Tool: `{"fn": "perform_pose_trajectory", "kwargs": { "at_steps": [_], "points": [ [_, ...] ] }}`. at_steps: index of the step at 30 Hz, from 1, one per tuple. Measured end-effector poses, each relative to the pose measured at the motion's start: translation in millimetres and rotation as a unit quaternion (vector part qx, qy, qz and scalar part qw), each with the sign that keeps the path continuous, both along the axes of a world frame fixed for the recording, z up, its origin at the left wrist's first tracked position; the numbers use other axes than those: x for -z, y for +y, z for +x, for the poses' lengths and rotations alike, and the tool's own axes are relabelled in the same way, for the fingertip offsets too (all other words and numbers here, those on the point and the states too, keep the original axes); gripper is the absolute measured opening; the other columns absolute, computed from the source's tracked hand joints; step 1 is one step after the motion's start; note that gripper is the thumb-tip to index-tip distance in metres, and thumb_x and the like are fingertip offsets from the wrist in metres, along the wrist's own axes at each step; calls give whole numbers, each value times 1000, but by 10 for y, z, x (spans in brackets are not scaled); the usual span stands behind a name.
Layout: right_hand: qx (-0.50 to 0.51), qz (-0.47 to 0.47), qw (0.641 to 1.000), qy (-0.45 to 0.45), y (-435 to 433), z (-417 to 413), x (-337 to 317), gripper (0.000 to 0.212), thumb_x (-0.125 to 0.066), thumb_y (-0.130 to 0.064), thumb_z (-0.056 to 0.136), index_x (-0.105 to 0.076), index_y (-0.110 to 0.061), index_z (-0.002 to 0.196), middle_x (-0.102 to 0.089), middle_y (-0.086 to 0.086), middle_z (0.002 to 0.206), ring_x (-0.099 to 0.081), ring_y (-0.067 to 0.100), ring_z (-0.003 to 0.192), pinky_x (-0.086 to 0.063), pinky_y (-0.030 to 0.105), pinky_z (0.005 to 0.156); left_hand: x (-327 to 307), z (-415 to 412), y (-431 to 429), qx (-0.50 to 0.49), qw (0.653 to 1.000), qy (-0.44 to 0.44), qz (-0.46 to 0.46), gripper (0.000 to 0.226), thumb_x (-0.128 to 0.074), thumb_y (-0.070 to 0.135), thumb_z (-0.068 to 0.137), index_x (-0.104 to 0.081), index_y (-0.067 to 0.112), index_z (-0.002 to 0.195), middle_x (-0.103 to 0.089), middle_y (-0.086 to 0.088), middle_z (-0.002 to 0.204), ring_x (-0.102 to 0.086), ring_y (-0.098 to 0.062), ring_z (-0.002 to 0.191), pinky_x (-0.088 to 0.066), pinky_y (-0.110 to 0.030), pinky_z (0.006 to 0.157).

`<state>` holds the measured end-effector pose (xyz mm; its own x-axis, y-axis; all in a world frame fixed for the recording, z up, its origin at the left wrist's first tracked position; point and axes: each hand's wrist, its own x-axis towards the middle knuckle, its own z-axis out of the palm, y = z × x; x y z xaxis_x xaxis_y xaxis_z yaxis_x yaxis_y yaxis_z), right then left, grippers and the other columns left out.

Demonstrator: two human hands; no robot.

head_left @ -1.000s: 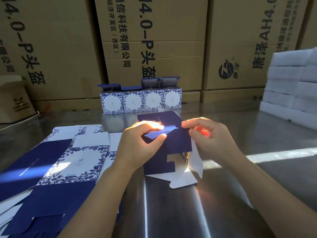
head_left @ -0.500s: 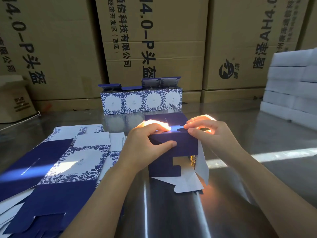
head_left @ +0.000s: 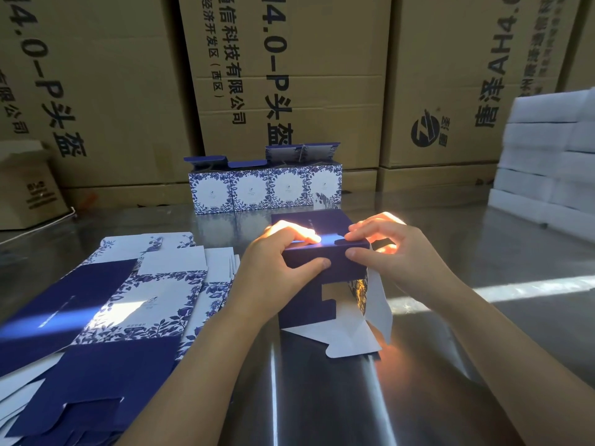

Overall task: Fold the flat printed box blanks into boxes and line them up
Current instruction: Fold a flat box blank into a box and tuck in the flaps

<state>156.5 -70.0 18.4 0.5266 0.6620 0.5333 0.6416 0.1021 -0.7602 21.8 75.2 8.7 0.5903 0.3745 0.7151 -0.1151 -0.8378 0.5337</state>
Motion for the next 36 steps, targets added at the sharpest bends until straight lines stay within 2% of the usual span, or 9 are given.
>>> {"fn": "perform_pose_trajectory", "kwargs": {
  "at_steps": [4,9,13,18,22,27,29,33,36],
  "points": [
    [6,13,1000,-8,-2,4,-2,25,-76,-23,76,-70,-46,73,-66,-26,92,-59,-4,89,-45,7,62,-1,4,-8,-1,1000,3,-6,25,-79,29,73,-60,42,82,-61,24,97,-55,4,97,-45,-17,82],
    [17,28,999,-30,-15,10,-12,17,-78,-17,75,-75,-33,76,-70,-18,87,-61,-1,88,-43,7,64,9,9,-23,-9,1000,7,-3,24,-78,30,74,-59,42,82,-60,24,97,-54,3,96,-48,-22,81],
    [42,29,996,-78,-14,-1,-15,15,-78,-15,75,-76,-29,79,-69,-16,86,-59,-3,88,-39,5,67,10,12,-19,-4,1000,1,4,29,-78,25,74,-58,44,83,-60,25,96,-55,4,95,-47,-20,81],
    [85,24,987,-131,-23,-11,-16,12,-78,-19,76,-76,-30,81,-68,-22,83,-60,0,86,-38,6,67,20,16,-30,-1,1000,2,6,28,-77,24,76,-58,41,87,-59,25,97,-54,2,95,-50,-26,81],
    [90,-4,985,-148,-29,-16,-38,11,-76,-24,78,-75,-32,85,-66,-25,87,-56,0,92,-37,8,71,20,15,-26,-6,1000,1,3,28,-78,24,76,-58,41,86,-59,26,95,-54,2,94,-51,-27,79],
    [87,-21,972,-216,-35,-74,-50,11,-76,-24,77,-74,-29,86,-64,-22,91,-51,7,97,-32,5,81,13,4,-45,6,1000,5,10,31,-78,24,75,-57,46,84,-59,28,94,-54,3,95,-48,-22,79],
    [89,-21,970,-223,-32,-96,-53,10,-77,-24,76,-75,-26,86,-63,-22,90,-50,10,98,-32,9,83,18,9,-57,11,1000,3,17,30,-78,23,75,-59,43,86,-60,27,95,-54,5,95,-46,-18,79],
    [102,-15,968,-229,-44,-111,-78,4,-78,-26,75,-76,-25,78,-61,-24,82,-45,8,92,-35,28,85,26,19,-75,23,1000,-3,14,27,-79,21,74,-63,37,88,-61,22,98,-55,9,95,-44,-10,79],
    [104,-5,964,-244,-51,-114,-91,2,-78,-24,75,-76,-24,76,-61,-23,77,-44,3,88,-33,31,82,28,20,-78,25,1000,4,14,22,-78,22,75,-66,32,91,-62,21,98,-56,6,95,-45,-13,80]
  ]
}}
